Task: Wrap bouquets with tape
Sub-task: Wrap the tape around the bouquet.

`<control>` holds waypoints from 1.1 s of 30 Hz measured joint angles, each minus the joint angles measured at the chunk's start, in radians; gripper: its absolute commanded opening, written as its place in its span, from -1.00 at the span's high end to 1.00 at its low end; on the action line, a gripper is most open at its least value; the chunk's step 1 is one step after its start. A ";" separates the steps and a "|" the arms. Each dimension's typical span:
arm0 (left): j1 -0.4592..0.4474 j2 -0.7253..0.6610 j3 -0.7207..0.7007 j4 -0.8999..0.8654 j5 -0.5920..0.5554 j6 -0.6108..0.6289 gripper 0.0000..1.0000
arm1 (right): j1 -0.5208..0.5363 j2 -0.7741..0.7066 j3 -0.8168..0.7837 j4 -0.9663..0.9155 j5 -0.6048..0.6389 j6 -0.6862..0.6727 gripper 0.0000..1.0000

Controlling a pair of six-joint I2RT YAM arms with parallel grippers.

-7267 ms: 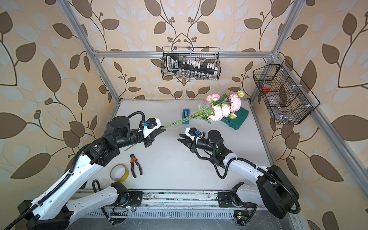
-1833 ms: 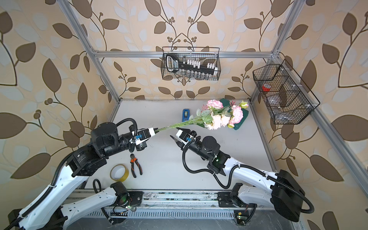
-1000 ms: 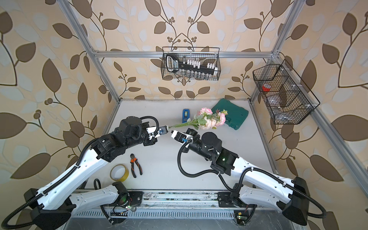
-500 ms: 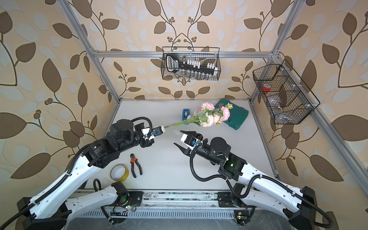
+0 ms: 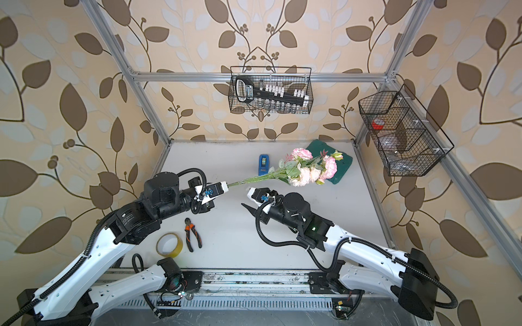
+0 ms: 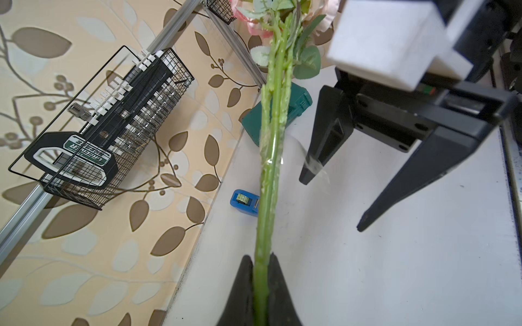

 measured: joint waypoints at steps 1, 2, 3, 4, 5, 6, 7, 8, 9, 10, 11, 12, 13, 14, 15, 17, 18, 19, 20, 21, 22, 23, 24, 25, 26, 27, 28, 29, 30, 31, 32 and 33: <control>0.000 -0.002 0.002 0.000 -0.001 -0.001 1.00 | 0.000 0.000 0.002 0.002 -0.006 -0.001 0.60; 0.000 -0.002 0.003 0.001 -0.005 -0.001 1.00 | 0.000 -0.002 0.004 0.005 -0.013 0.003 0.77; 0.000 -0.002 0.004 0.003 -0.012 -0.001 1.00 | 0.000 -0.005 0.005 0.006 -0.023 0.008 0.96; 0.000 -0.002 0.004 0.004 -0.017 -0.001 1.00 | 0.001 -0.009 0.005 0.007 -0.030 0.005 1.00; 0.000 0.000 0.004 0.004 -0.026 -0.001 1.00 | 0.002 -0.018 0.005 0.005 -0.040 0.009 1.00; 0.000 0.004 0.004 0.003 -0.038 0.000 1.00 | 0.005 -0.028 0.005 0.002 -0.047 0.009 1.00; 0.000 0.009 0.004 0.003 -0.047 0.000 1.00 | 0.010 -0.040 0.005 -0.001 -0.050 0.009 1.00; 0.000 0.016 0.004 0.002 -0.062 0.001 1.00 | 0.015 -0.055 0.005 -0.005 -0.053 0.008 1.00; 0.000 0.026 0.004 0.002 -0.073 0.002 1.00 | 0.023 -0.071 0.005 -0.009 -0.058 0.006 1.00; 0.000 0.036 0.004 0.001 -0.089 0.003 1.00 | 0.028 -0.083 0.006 -0.012 -0.063 0.006 1.00; 0.000 0.048 0.004 -0.002 -0.097 0.007 1.00 | 0.032 -0.094 0.010 -0.015 -0.066 0.006 1.00; 0.000 0.061 0.004 -0.007 -0.106 0.014 1.00 | 0.034 -0.101 0.017 -0.016 -0.067 0.006 1.00; -0.002 0.072 0.004 -0.011 -0.113 0.023 1.00 | 0.034 -0.104 0.024 -0.016 -0.066 0.006 1.00; -0.007 0.084 0.004 -0.017 -0.117 0.030 1.00 | 0.034 -0.103 0.034 -0.017 -0.061 0.006 1.00; -0.008 0.094 0.004 -0.024 -0.117 0.039 1.00 | 0.034 -0.100 0.044 -0.022 -0.052 0.005 1.00; -0.012 0.106 0.004 -0.031 -0.118 0.055 1.00 | 0.034 -0.085 0.069 -0.033 -0.027 0.002 1.00; -0.012 0.109 0.002 -0.029 -0.118 0.063 1.00 | 0.034 -0.070 0.086 -0.037 -0.011 0.001 1.00; -0.012 0.109 -0.003 -0.028 -0.118 0.069 1.00 | 0.034 -0.055 0.104 -0.041 0.005 -0.001 1.00; -0.011 0.108 -0.006 -0.028 -0.118 0.077 1.00 | 0.034 -0.037 0.124 -0.043 0.027 -0.002 1.00; -0.011 0.108 -0.010 -0.025 -0.119 0.084 1.00 | 0.033 -0.019 0.145 -0.048 0.052 -0.005 1.00; -0.011 0.108 -0.014 -0.024 -0.118 0.091 1.00 | 0.033 -0.002 0.162 -0.053 0.073 -0.010 1.00; -0.011 0.108 -0.017 -0.024 -0.117 0.101 1.00 | 0.032 0.018 0.183 -0.058 0.096 -0.014 1.00; -0.011 0.108 -0.019 -0.024 -0.117 0.108 1.00 | 0.026 0.038 0.203 -0.068 0.114 -0.018 1.00; -0.011 0.108 -0.020 -0.024 -0.117 0.116 1.00 | 0.021 0.056 0.221 -0.078 0.126 -0.020 1.00; -0.011 0.108 -0.024 -0.021 -0.118 0.126 1.00 | 0.012 0.077 0.240 -0.091 0.135 -0.021 1.00; -0.011 0.106 -0.029 -0.016 -0.119 0.132 1.00 | 0.001 0.098 0.257 -0.103 0.139 -0.020 1.00; -0.011 0.105 -0.036 -0.009 -0.121 0.135 1.00 | -0.009 0.113 0.267 -0.114 0.139 -0.020 1.00; -0.011 0.102 -0.043 -0.001 -0.126 0.138 1.00 | -0.020 0.128 0.273 -0.125 0.139 -0.019 1.00; -0.011 0.099 -0.052 0.005 -0.130 0.141 1.00 | -0.030 0.140 0.275 -0.135 0.138 -0.016 0.98; -0.011 0.098 -0.054 0.006 -0.135 0.142 1.00 | -0.035 0.149 0.275 -0.144 0.135 -0.016 0.92; -0.011 0.098 -0.055 0.004 -0.138 0.144 1.00 | -0.037 0.158 0.276 -0.147 0.132 -0.016 0.82; -0.010 0.098 -0.055 -0.002 -0.142 0.145 1.00 | -0.038 0.163 0.276 -0.148 0.131 -0.017 0.71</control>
